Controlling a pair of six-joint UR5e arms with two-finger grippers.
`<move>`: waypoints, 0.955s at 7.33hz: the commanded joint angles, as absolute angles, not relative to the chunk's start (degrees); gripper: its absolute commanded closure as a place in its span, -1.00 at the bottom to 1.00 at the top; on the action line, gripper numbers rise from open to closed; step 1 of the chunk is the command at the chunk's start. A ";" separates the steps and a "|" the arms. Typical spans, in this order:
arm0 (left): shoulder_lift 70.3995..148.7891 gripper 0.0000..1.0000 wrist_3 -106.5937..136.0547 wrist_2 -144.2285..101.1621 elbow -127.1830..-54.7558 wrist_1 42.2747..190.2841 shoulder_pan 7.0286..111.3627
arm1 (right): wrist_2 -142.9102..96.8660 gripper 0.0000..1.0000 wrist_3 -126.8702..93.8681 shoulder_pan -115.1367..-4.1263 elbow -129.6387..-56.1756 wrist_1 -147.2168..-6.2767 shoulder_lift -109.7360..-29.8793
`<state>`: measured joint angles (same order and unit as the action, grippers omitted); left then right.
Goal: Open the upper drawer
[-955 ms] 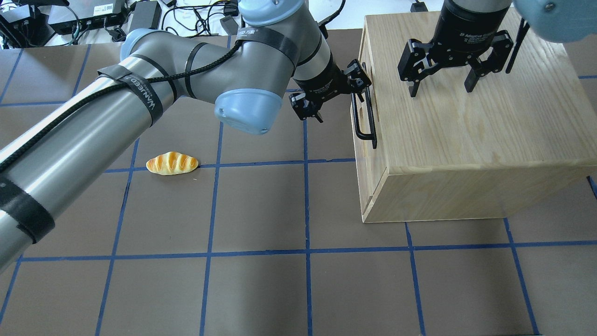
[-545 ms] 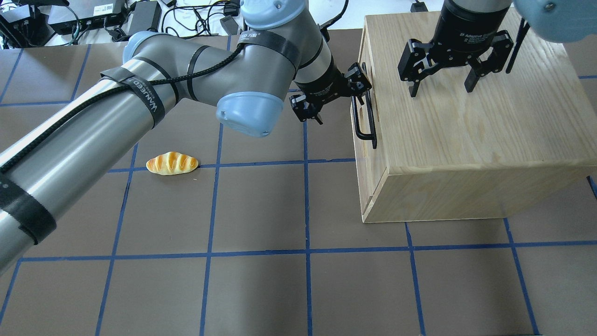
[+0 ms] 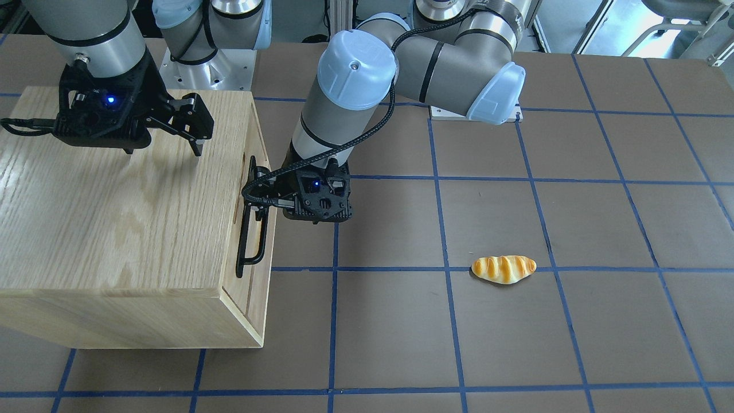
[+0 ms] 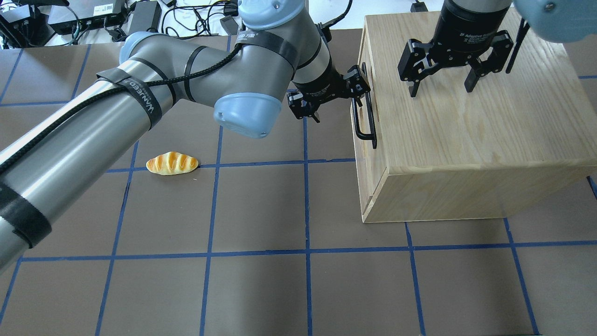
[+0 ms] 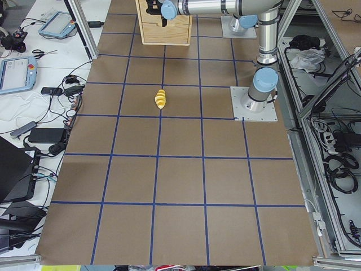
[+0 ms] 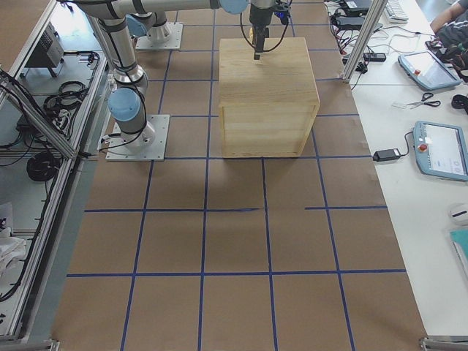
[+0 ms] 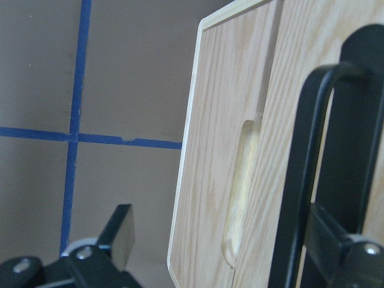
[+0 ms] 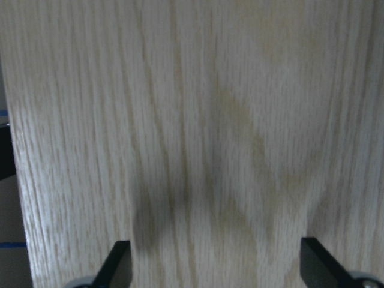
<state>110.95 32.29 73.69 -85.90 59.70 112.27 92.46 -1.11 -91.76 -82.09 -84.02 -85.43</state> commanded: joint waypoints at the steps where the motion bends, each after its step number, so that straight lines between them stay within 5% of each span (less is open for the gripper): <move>1: 111.01 -1.00 30.42 73.74 -85.96 59.68 112.15 | 92.46 -1.00 -1.14 -91.76 -82.18 -84.02 -85.43; 7: 109.34 -1.00 24.52 76.29 -87.80 59.68 109.61 | 92.46 -1.00 -1.14 -91.67 -82.18 -84.02 -85.43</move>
<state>109.90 25.27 76.33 -87.46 59.72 110.92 92.46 -1.12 -91.73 -82.11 -84.02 -85.43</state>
